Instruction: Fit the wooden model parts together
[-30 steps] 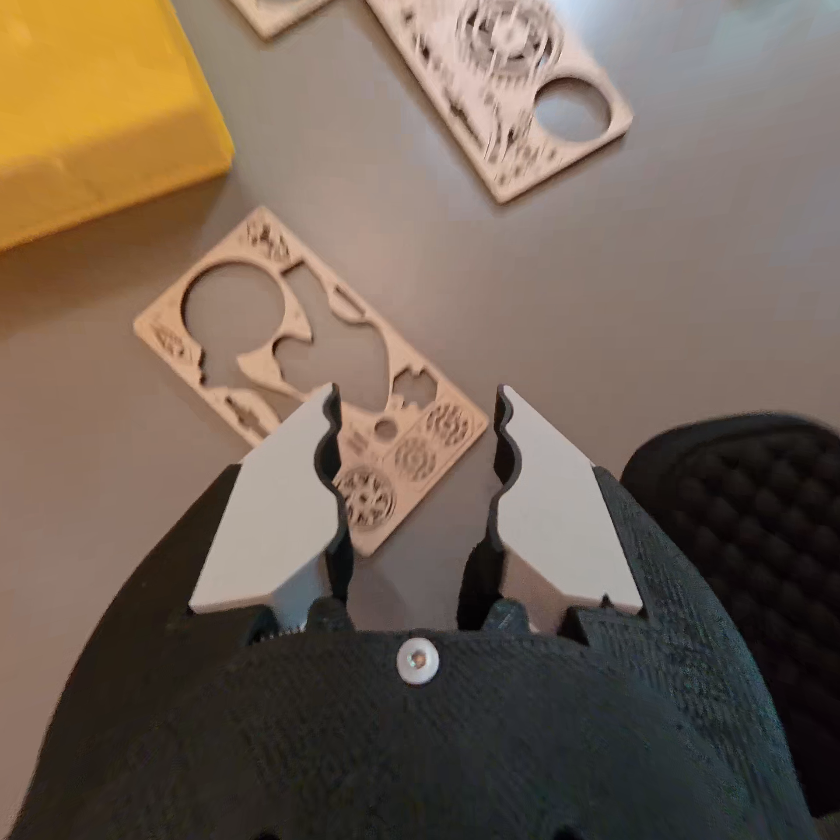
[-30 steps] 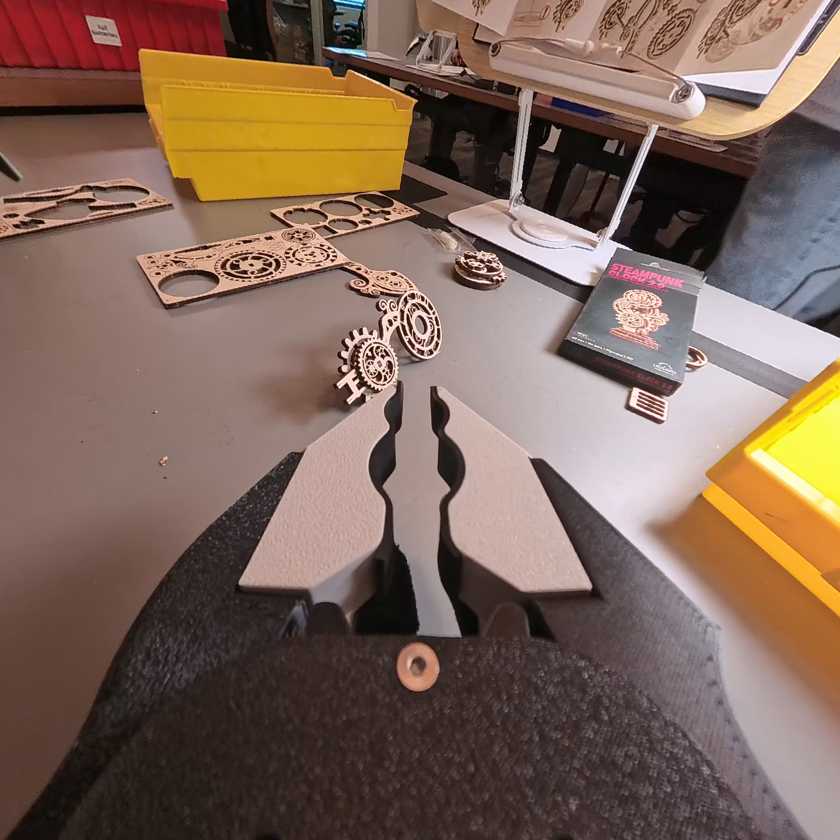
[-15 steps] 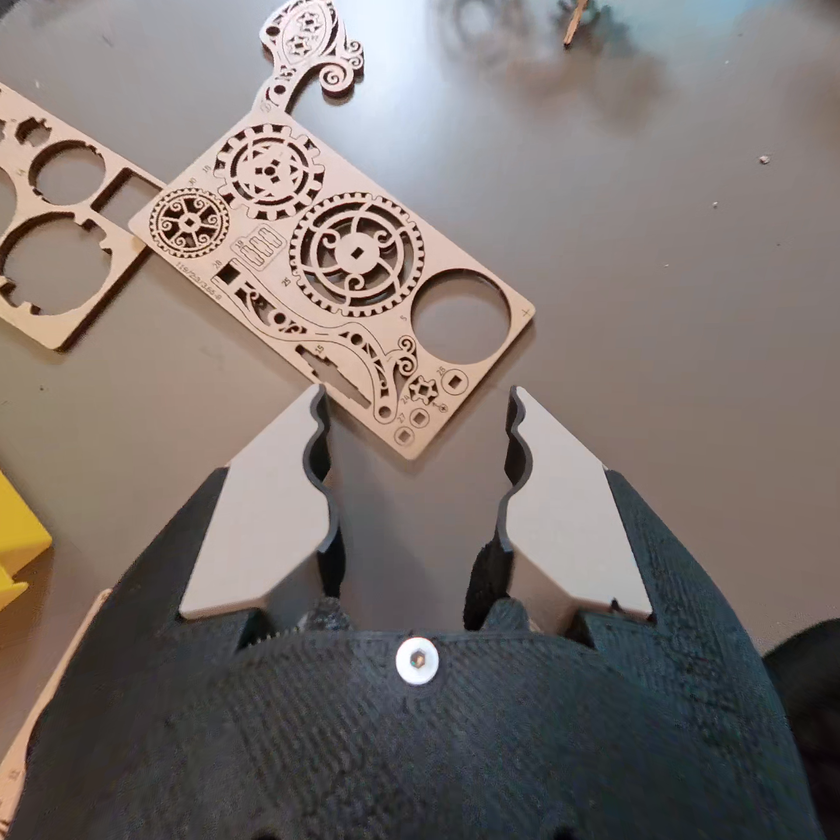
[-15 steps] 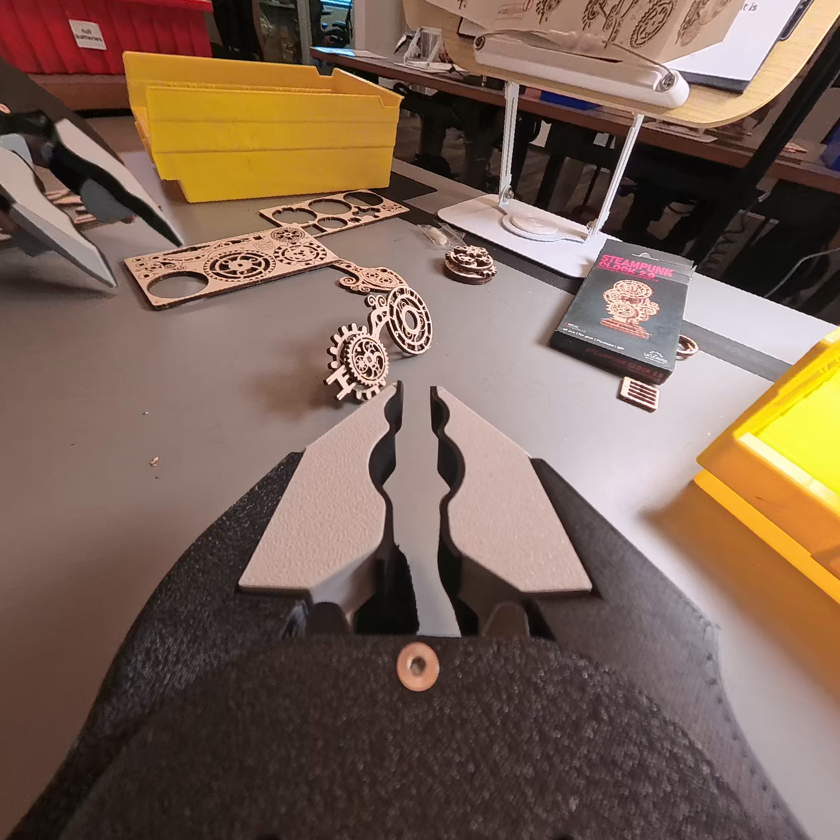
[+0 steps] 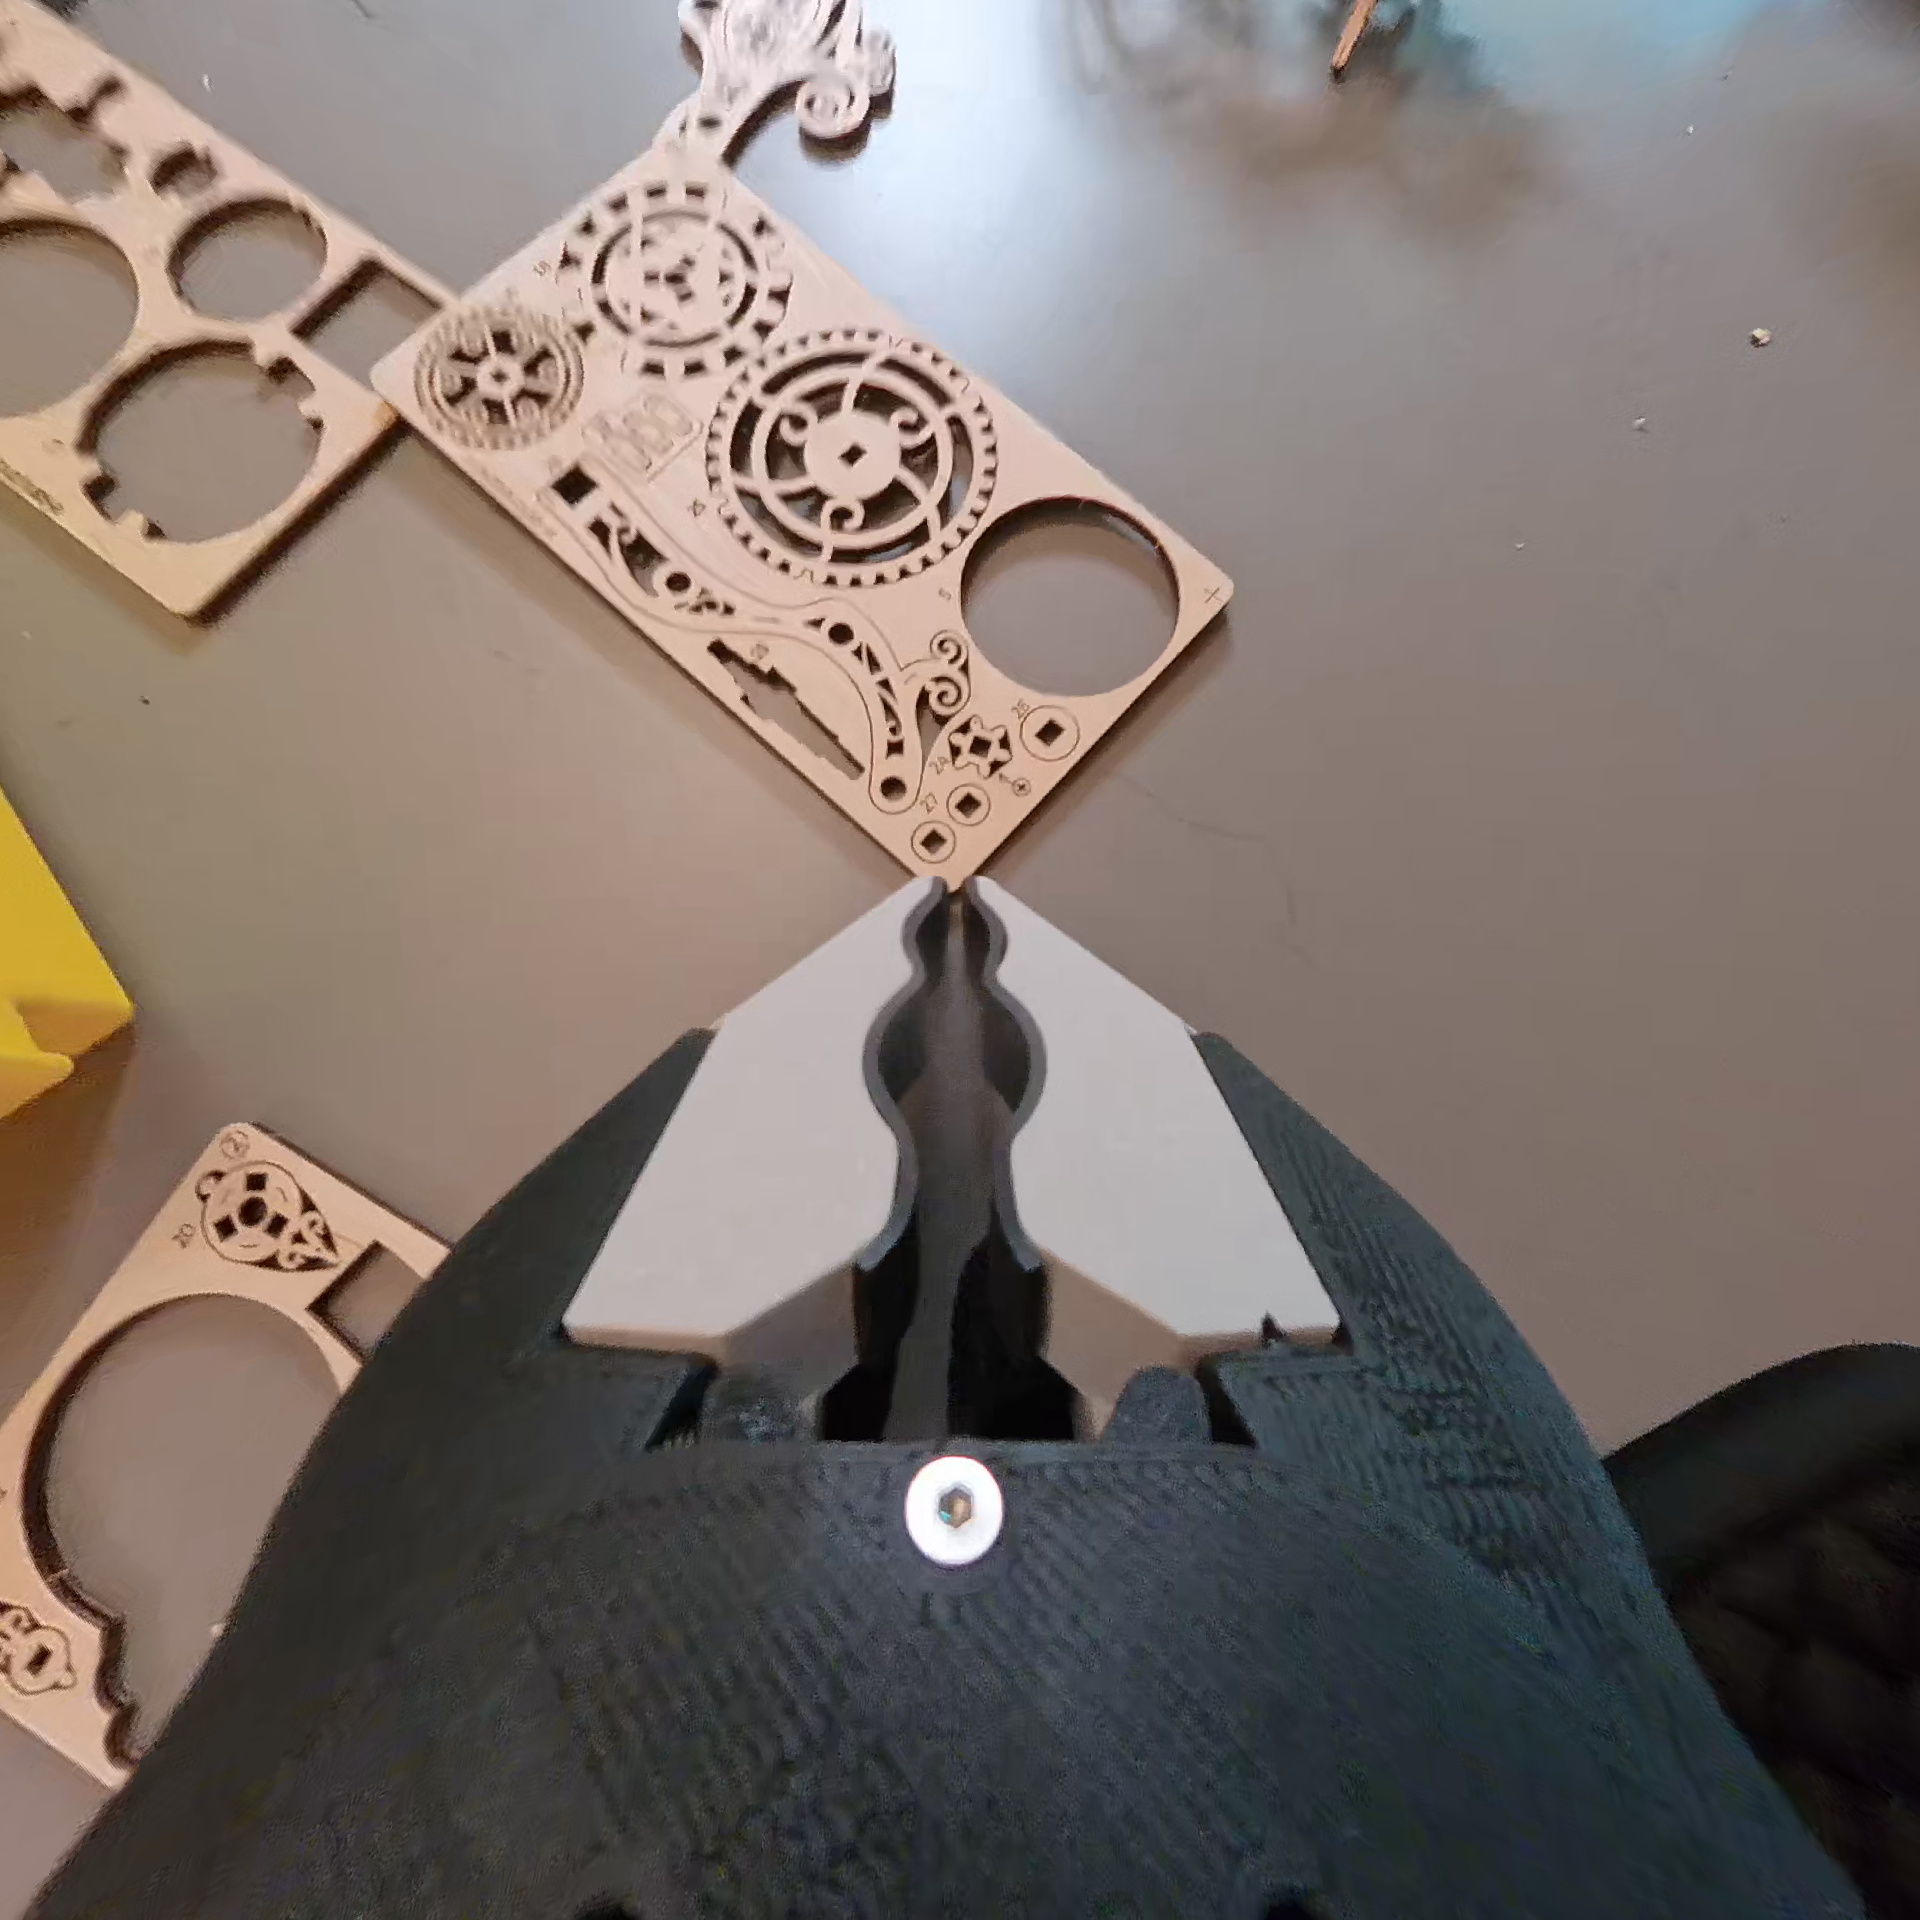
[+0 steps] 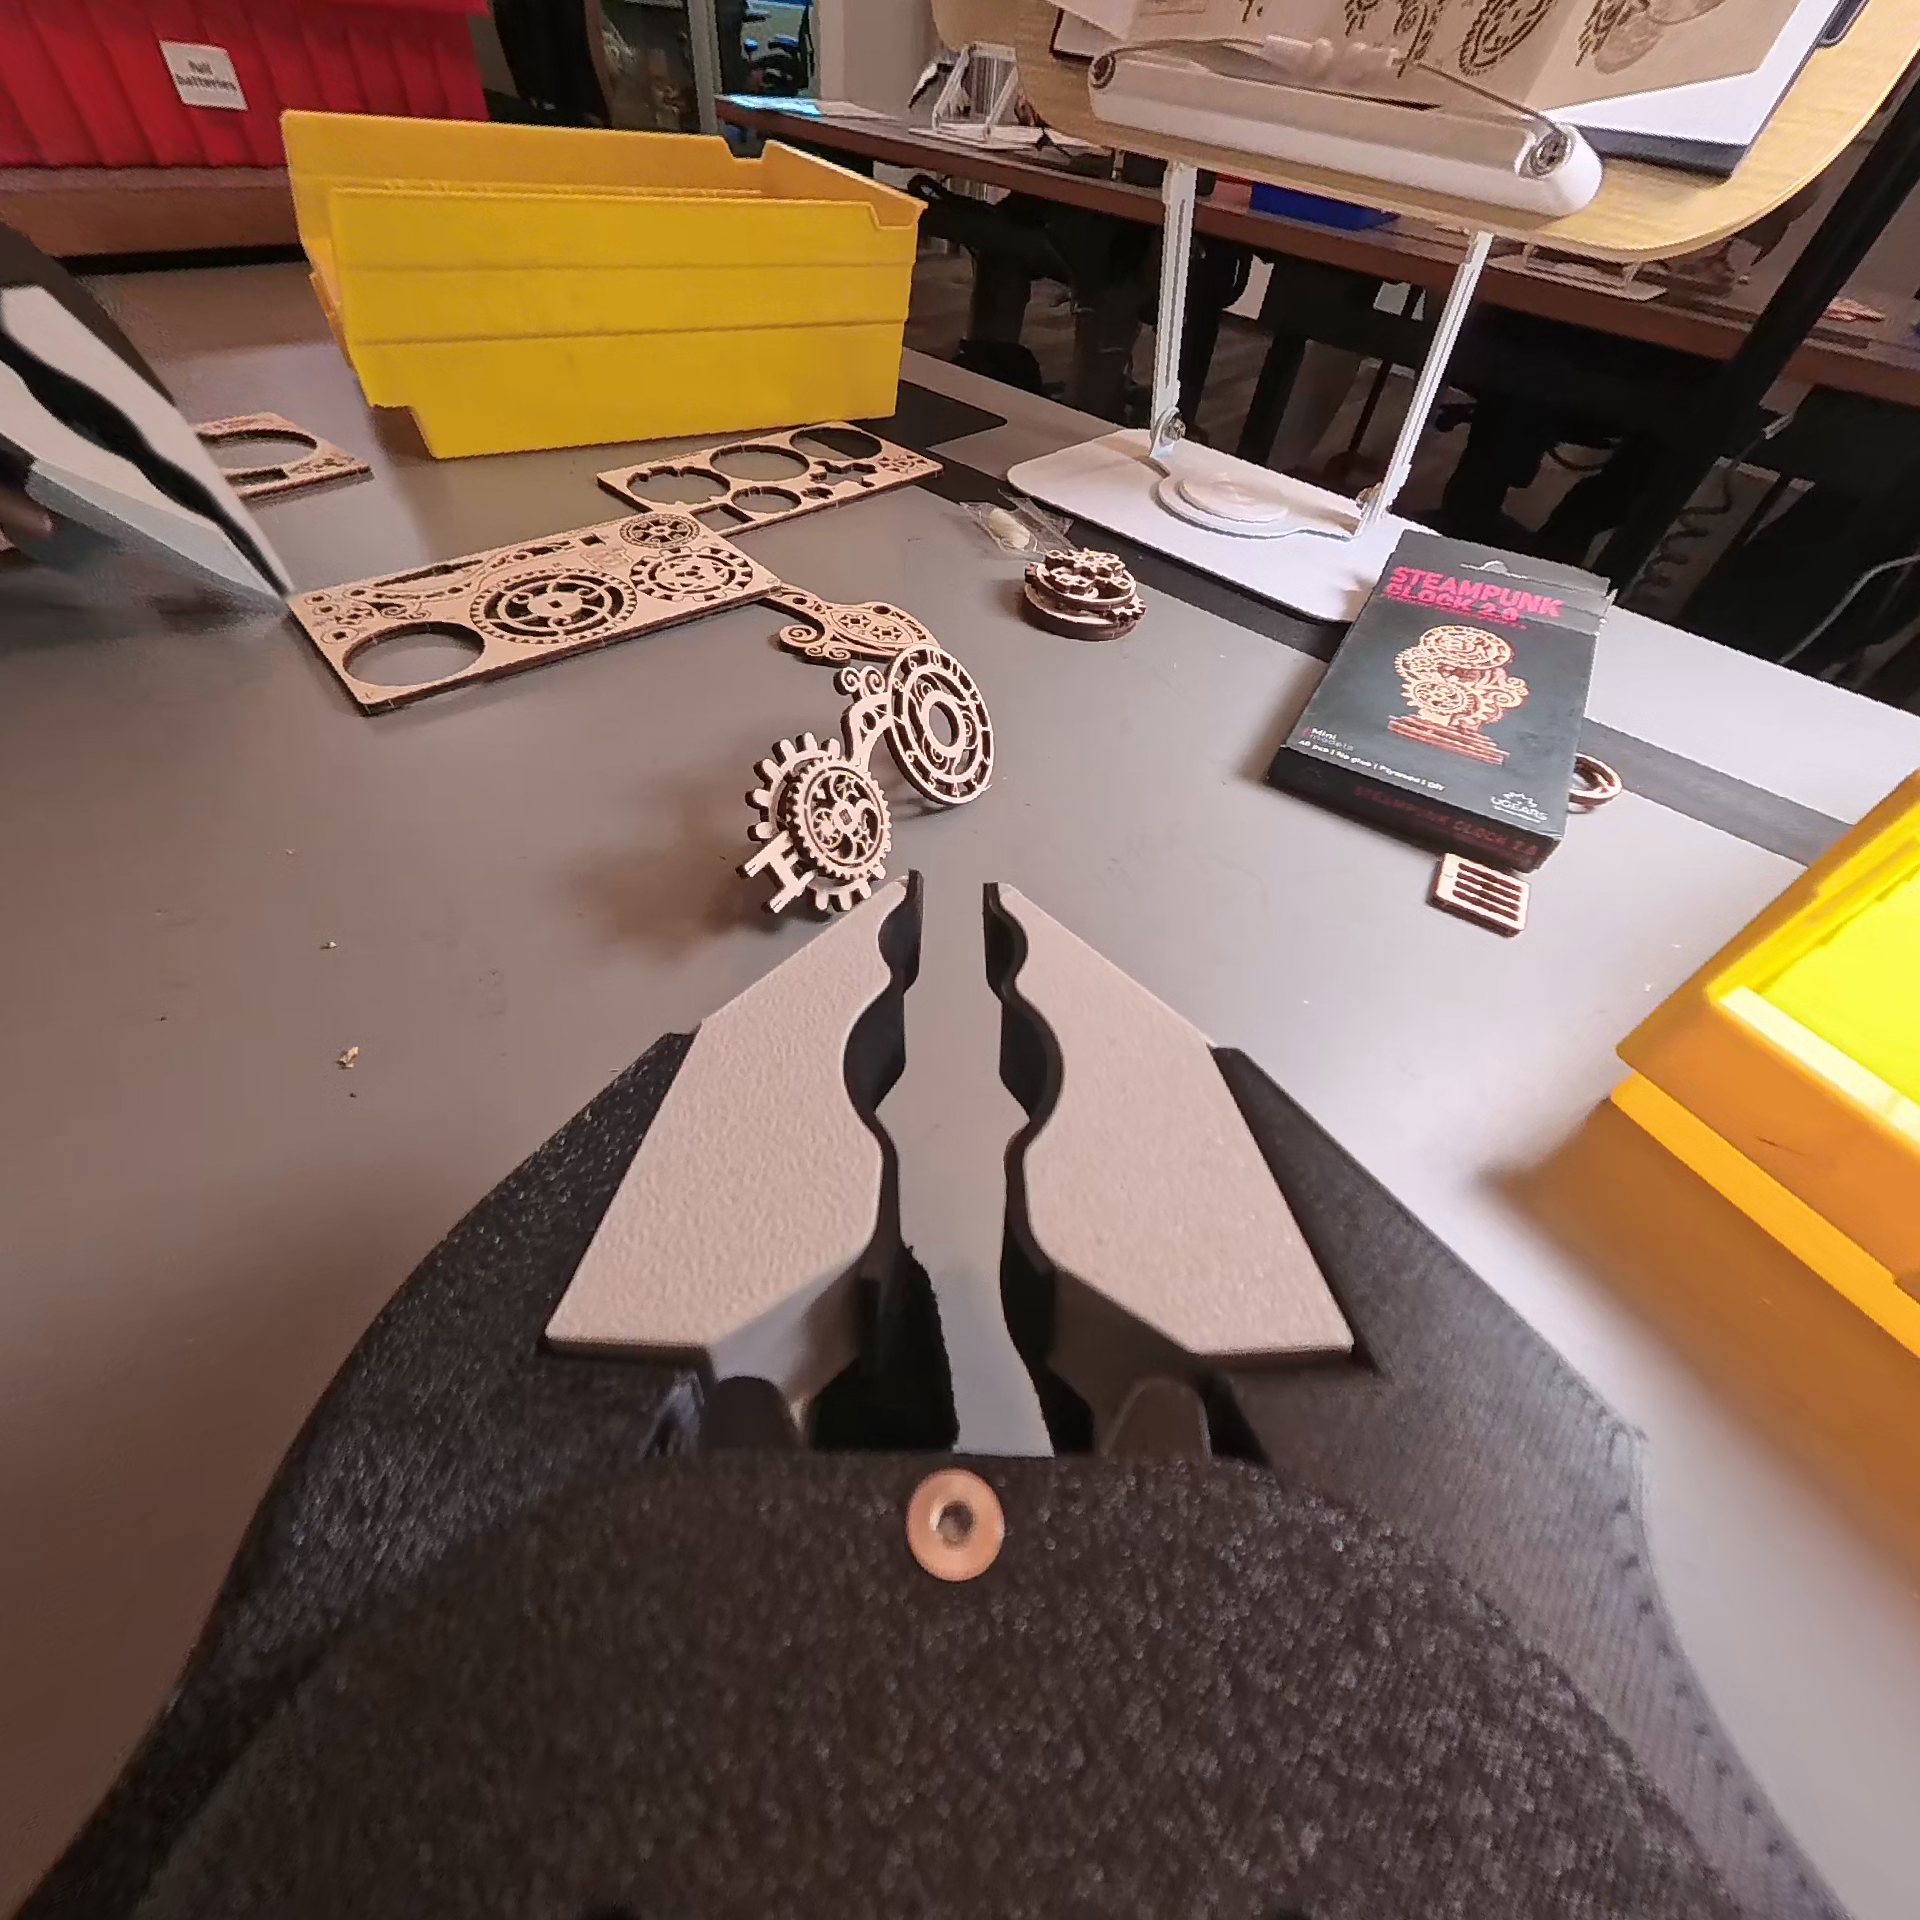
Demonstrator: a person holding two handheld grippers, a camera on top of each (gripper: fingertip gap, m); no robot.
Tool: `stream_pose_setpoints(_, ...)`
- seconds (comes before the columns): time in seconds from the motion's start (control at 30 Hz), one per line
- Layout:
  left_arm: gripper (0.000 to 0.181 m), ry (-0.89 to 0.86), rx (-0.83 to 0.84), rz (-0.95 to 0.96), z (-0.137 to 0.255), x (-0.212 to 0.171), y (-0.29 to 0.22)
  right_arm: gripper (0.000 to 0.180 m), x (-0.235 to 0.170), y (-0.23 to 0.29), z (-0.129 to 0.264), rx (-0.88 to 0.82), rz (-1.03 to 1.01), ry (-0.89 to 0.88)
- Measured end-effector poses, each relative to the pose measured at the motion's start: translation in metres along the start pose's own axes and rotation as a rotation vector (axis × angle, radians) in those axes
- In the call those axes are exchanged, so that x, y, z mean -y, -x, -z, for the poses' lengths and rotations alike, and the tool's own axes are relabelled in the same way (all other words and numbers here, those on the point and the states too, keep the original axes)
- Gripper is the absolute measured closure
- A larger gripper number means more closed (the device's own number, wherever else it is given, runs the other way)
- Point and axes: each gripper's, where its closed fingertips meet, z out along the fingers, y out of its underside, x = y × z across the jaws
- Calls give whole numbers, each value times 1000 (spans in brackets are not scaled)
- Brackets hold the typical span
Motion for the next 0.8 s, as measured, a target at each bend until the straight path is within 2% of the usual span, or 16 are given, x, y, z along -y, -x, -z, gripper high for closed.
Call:
stream_pose_setpoints(0.03,177,-25,-4,-24,2,4,-2,171,0,0,0,2,-1,-1)
stream_pose_setpoints(0.1,159,-56,-24,-66,4,13,-7,171,0,1,0,6,-2,0)
stream_pose_setpoints(0.23,138,-45,-70,-173,-5,28,-16,171,1,2,0,5,3,-2)
stream_pose_setpoints(0.27,138,-36,-87,-205,-9,30,-19,171,1,1,1,3,5,-3)
stream_pose_setpoints(0.47,143,33,-188,-398,-29,30,-44,171,2,-2,5,-12,0,-11)
stream_pose_setpoints(0.57,155,59,-204,-390,-33,30,-47,171,2,-2,5,-9,-2,-12)
stream_pose_setpoints(0.67,176,88,-188,-377,-32,26,-46,171,2,-1,5,-6,5,-10)
stream_pose_setpoints(0.8,179,88,-141,-315,-27,20,-46,171,2,-1,5,-2,3,-13)
